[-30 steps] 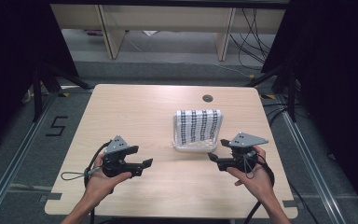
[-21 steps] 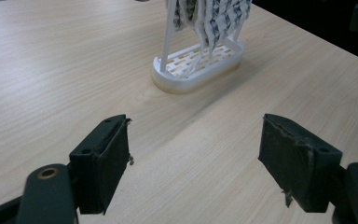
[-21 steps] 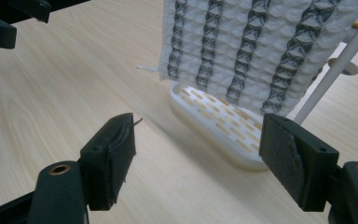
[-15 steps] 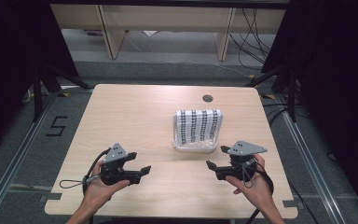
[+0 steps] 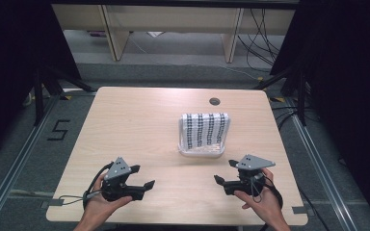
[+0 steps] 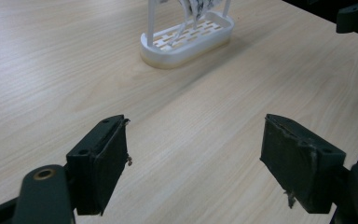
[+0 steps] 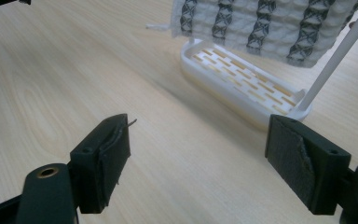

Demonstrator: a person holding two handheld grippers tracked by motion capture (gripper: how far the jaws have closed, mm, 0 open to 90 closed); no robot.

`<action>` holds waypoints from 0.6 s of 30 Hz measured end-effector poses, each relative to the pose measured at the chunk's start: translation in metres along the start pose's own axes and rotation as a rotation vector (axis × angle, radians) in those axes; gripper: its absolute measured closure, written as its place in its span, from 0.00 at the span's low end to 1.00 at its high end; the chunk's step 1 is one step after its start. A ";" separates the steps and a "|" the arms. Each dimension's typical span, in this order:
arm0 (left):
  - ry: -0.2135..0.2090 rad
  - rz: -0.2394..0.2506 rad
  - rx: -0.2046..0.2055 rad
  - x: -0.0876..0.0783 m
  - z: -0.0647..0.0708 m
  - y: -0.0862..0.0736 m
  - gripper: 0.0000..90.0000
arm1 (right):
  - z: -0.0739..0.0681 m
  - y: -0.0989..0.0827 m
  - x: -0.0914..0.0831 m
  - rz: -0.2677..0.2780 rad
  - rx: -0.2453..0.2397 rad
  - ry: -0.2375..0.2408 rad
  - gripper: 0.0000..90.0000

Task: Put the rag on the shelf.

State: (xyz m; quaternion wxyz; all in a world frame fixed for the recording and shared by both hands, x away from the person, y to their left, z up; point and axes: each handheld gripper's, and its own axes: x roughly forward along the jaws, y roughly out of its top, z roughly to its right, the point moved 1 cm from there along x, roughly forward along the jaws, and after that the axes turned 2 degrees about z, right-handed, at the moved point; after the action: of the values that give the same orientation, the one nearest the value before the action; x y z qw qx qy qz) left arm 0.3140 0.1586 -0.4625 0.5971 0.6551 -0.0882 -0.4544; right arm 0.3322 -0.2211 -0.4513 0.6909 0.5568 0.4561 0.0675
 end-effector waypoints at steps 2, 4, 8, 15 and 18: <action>0.005 -0.004 -0.003 -0.002 0.001 -0.003 0.25 | -0.002 -0.004 -0.001 -0.010 0.003 0.015 0.25; 0.008 -0.001 -0.004 -0.004 0.001 -0.007 0.25 | -0.004 -0.008 -0.002 -0.011 0.007 0.010 0.25; 0.019 -0.013 0.007 -0.008 -0.001 -0.013 0.25 | -0.006 -0.016 -0.003 -0.014 0.013 0.029 0.25; 0.021 -0.031 0.022 -0.015 -0.002 -0.024 0.24 | -0.010 -0.026 -0.007 -0.017 0.011 0.025 0.25; 0.021 -0.047 0.048 -0.017 -0.002 -0.029 0.24 | -0.013 -0.029 -0.008 -0.013 0.011 0.028 0.24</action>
State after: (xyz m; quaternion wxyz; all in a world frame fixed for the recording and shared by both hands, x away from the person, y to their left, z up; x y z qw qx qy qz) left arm 0.2931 0.1788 -0.4794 0.5713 0.6759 -0.0776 -0.4591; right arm 0.3066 -0.2280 -0.4704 0.6818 0.5568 0.4695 0.0682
